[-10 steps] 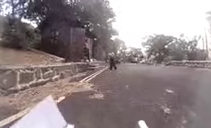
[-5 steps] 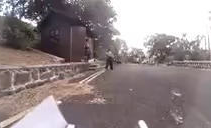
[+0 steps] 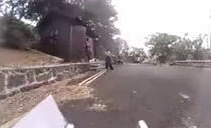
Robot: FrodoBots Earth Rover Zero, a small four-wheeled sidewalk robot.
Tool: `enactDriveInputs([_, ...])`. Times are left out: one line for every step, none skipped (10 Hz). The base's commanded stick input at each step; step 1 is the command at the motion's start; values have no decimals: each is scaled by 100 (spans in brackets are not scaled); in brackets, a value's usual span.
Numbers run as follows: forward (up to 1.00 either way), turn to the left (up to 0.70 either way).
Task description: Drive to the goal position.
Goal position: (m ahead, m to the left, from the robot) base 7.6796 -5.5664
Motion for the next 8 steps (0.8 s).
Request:
enactDriveInputs([45,0])
enactDriveInputs([45,-27])
enactDriveInputs([45,-27])
enactDriveInputs([45,-27])
enactDriveInputs([45,-27])
enactDriveInputs([45,-27])
enactDriveInputs([45,-27])
enactDriveInputs([45,-27])
